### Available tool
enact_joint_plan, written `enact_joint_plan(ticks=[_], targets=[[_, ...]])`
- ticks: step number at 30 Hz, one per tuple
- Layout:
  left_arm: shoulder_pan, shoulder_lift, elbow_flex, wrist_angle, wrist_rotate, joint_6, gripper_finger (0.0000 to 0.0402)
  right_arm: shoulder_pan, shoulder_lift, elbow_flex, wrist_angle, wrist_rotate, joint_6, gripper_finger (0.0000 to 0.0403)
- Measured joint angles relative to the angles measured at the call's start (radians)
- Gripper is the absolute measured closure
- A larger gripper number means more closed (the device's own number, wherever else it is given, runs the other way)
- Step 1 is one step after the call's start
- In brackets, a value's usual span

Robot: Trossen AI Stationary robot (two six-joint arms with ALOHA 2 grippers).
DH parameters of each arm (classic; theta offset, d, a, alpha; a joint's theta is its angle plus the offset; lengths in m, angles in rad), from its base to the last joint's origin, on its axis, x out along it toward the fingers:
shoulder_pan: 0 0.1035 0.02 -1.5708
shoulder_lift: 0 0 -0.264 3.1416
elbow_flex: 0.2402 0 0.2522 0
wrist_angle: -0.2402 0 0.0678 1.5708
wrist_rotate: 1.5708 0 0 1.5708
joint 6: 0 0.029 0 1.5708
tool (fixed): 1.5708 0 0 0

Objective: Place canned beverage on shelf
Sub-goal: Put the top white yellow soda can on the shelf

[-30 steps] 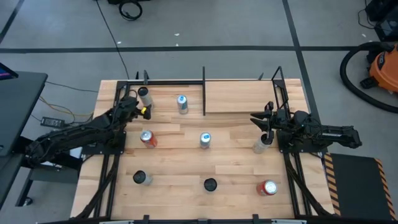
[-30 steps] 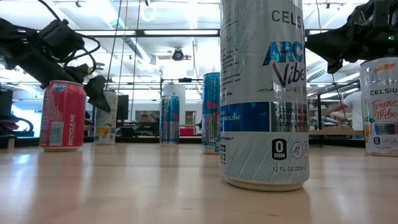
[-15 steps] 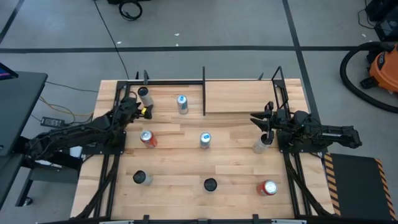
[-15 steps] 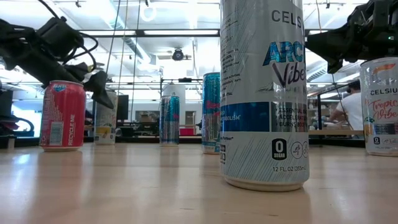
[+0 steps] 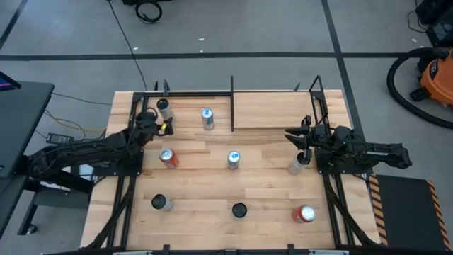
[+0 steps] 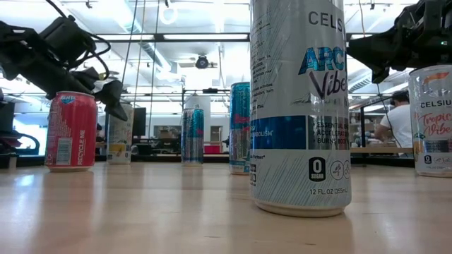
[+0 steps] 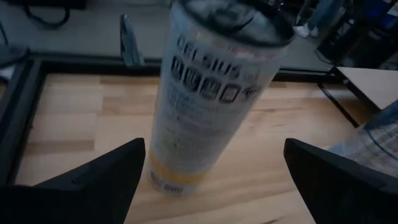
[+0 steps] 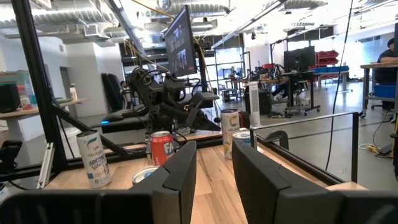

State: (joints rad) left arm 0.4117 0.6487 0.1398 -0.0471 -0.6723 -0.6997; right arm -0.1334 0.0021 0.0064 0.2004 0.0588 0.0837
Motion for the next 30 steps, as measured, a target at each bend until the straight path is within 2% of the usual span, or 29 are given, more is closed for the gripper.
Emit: enact_joint_plan(ticks=[6,12,30], targets=[[-0.036,0.077,0.0,0.009,0.0,-0.041,0.0012,0.0,0.0,0.0,0.0,0.0,0.0,0.029],[-0.046,0.149,0.0,0.097,-0.043,-0.049,0.0012,0.0,0.0,0.0,0.0,0.0,0.0,0.029],[0.061,0.335,0.0,0.284,-0.085,-0.051,0.0012,0.0,0.0,0.0,0.0,0.0,0.0,0.029]])
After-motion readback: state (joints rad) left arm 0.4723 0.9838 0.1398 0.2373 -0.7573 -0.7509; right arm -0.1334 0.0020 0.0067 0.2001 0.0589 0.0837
